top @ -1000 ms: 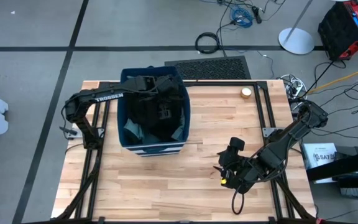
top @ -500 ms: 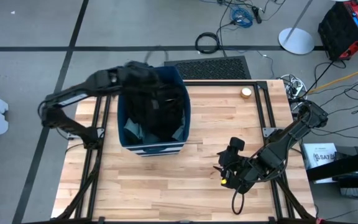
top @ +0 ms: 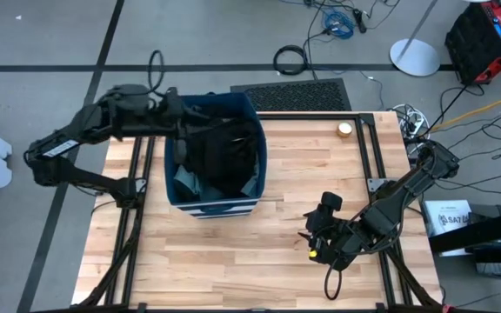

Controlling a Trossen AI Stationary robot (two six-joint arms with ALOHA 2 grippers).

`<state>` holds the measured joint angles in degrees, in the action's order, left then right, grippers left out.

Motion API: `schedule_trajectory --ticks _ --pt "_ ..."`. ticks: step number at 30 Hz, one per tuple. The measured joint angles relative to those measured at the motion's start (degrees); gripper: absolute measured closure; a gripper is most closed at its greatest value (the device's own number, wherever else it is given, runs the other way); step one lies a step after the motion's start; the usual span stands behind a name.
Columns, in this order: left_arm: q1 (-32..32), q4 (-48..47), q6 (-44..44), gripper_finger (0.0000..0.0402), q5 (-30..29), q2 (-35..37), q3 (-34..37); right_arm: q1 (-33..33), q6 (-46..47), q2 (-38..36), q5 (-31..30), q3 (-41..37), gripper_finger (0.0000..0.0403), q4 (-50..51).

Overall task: Sort clothes
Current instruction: Return to Home Position

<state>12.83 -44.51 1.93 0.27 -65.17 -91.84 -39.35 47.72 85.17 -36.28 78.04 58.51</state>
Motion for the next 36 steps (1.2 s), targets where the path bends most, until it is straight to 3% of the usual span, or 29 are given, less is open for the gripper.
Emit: schedule_trajectory --ticks 7,13,23,36 --pt "-4.8 0.4 -2.3 0.0261 -6.9 5.9 6.1 0.0 0.5 0.0 0.0 0.0 0.0165 0.0" --pt "-9.2 2.8 -7.1 0.0261 -15.2 13.6 15.2 0.0 0.6 0.0 0.0 0.0 0.0165 0.0" --pt "-20.1 28.9 -8.4 0.0261 -17.5 24.5 35.0 -0.1 0.5 0.0 -4.3 0.0 0.0165 -0.2" --pt "-27.6 41.1 -10.1 0.0261 -17.6 31.6 47.3 -1.9 -1.7 -2.3 -11.9 -1.3 0.0165 -1.7"
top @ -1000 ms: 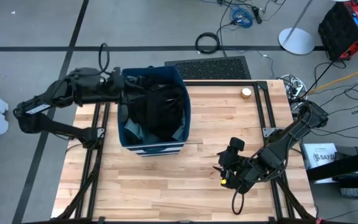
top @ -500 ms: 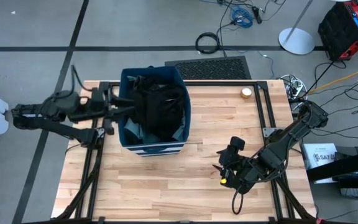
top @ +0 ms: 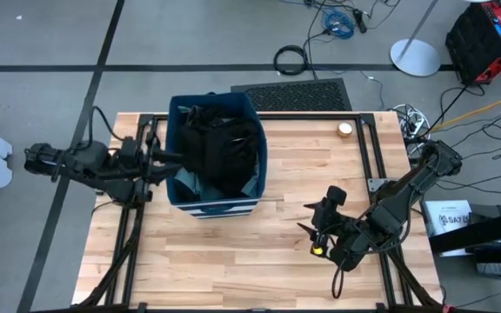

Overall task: Sort clothes
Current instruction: Return to Home Position

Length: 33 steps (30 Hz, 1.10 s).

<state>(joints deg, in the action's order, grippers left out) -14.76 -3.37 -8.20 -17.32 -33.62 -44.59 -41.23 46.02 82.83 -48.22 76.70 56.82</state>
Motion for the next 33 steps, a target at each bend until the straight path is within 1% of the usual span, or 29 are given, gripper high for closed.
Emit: schedule_trajectory --ticks 3,7,11,17,20,23,25,28,30,31,33 --pt "-2.8 2.9 -0.4 0.0261 -1.5 0.1 2.3 0.4 -2.6 -2.2 0.0 -3.0 0.0165 -4.7" --pt "-6.4 3.6 0.1 0.0261 -5.0 0.0 3.9 1.1 -6.3 -7.1 0.9 -10.1 0.0165 -14.0" --pt "-9.2 4.0 1.3 0.0261 -7.9 0.0 4.3 1.9 -9.7 -13.6 3.5 -18.1 0.0165 -25.3" --pt "-14.0 5.2 1.1 0.0261 -9.6 -1.2 4.9 3.9 -16.9 -20.9 7.9 -28.1 0.0165 -42.4" --pt "-17.3 8.5 0.6 0.0261 -12.0 -3.3 7.5 5.6 -18.9 -22.3 11.3 -31.2 0.0165 -47.6" --pt "-20.6 10.3 0.1 0.0261 -12.0 -5.0 9.0 6.9 -19.1 -22.5 12.8 -32.0 0.0165 -49.1" --pt "-23.0 10.8 -0.7 0.0261 -8.8 -5.3 9.0 7.6 -18.6 -22.2 13.8 -32.0 0.0165 -49.0" --pt "-26.8 10.9 -2.8 0.0261 0.8 -5.0 8.9 8.1 -18.3 -21.7 14.8 -32.0 0.0165 -48.9" --pt "-29.2 9.8 -6.1 0.0261 7.5 -4.9 8.9 8.4 -18.2 -21.7 15.4 -32.0 0.0165 -48.9" --pt "-30.3 8.8 -7.4 0.0261 8.4 -5.2 8.9 8.6 -18.2 -21.7 15.5 -32.0 0.0165 -48.9" --pt "-32.1 5.8 -11.2 0.0261 8.1 -6.0 9.1 8.8 -18.2 -21.7 15.6 -32.0 0.0165 -48.9"
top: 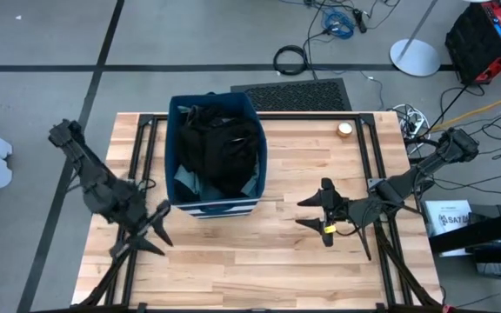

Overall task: Sort clothes
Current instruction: Return to Home Position

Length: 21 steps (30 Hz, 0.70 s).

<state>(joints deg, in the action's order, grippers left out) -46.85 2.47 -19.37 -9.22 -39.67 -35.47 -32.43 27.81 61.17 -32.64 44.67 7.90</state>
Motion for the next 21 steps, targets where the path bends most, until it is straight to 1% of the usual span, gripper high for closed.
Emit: schedule_trajectory --ticks 2,6,9,12,17,21 --pt "-1.1 -2.0 -4.0 0.0261 -0.6 -1.3 1.6 0.2 0.2 0.0 0.0 0.0 0.0165 0.0" --pt "-1.4 -1.7 -12.8 0.0261 -1.5 -3.9 6.3 0.2 0.2 0.0 0.0 0.0 0.0165 0.0" --pt "-1.3 -0.2 -15.6 0.0261 -2.7 -5.0 9.1 0.2 0.2 0.0 -0.1 0.0 0.0165 0.0" --pt "-0.5 0.0 -15.3 0.0261 -5.6 -4.7 11.0 0.5 0.2 0.0 -0.2 0.0 0.0165 0.0" --pt "2.6 -0.6 -11.0 0.0261 -10.1 -3.2 12.2 1.4 -0.1 0.0 -0.2 0.0 0.0165 0.1" --pt "6.7 -2.2 -7.3 0.0261 -10.5 -2.2 12.2 2.4 -0.7 0.0 -0.2 0.0 0.0165 0.0"
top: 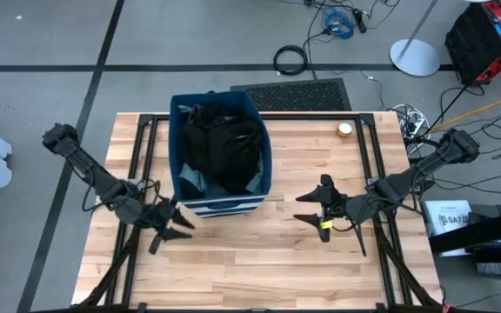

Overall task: Sort clothes
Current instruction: Return to Home Position

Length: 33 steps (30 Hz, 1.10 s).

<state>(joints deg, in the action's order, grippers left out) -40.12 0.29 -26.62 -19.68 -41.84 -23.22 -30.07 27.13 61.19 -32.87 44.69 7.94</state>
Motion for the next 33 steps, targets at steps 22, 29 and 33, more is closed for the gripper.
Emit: schedule_trajectory --ticks 22,29,33 --pt "18.4 -7.9 14.9 0.0261 -1.5 10.4 0.0 3.6 -7.0 -3.7 0.3 -6.1 0.0165 -4.6" --pt "20.7 -9.0 19.4 0.0261 -1.4 19.7 0.2 6.5 -5.8 -13.5 3.0 -16.0 0.0165 -12.8" --pt "22.4 -8.0 20.1 0.0261 -0.5 25.7 3.6 9.2 -5.2 -17.8 3.0 -20.0 0.0165 -14.0"
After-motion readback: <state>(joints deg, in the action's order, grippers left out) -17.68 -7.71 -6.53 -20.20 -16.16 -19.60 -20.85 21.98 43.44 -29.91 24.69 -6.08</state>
